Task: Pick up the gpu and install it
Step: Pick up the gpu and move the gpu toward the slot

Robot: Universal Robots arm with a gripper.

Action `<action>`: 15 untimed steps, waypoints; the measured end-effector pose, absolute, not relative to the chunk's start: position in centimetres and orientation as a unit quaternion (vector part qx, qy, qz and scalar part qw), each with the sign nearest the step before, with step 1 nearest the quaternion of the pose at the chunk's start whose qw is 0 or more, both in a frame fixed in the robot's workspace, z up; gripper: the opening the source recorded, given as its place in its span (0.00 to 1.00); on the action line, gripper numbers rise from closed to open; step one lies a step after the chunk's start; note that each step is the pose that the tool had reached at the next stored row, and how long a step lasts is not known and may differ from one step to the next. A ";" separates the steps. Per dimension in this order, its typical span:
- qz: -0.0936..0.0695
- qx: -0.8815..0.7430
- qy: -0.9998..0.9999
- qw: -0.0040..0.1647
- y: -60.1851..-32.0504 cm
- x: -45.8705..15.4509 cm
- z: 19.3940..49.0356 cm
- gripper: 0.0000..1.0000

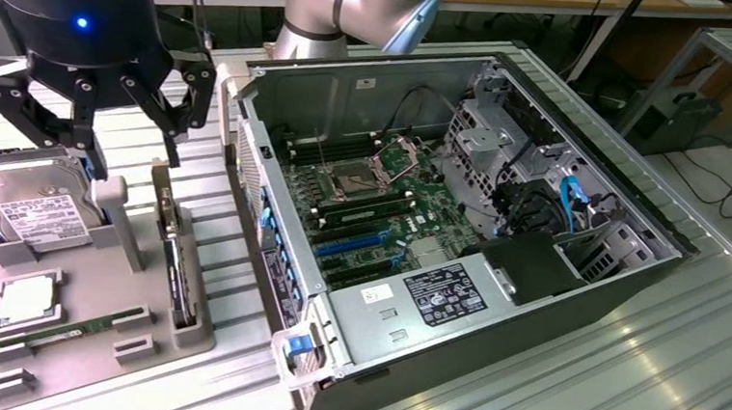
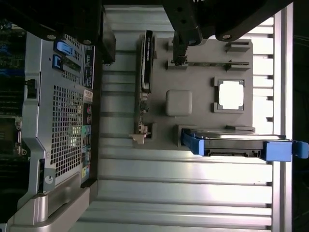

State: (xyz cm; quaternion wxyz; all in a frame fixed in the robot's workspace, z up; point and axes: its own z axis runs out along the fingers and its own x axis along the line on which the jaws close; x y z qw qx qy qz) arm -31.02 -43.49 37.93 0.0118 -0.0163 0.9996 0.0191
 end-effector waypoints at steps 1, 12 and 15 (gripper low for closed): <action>0.019 -0.016 1.000 0.012 -43.5 -31.0 37.8 0.60; 0.018 -0.016 1.000 0.012 -43.5 -31.0 36.2 0.60; 0.018 -0.016 1.000 0.012 -43.7 -31.0 35.8 0.60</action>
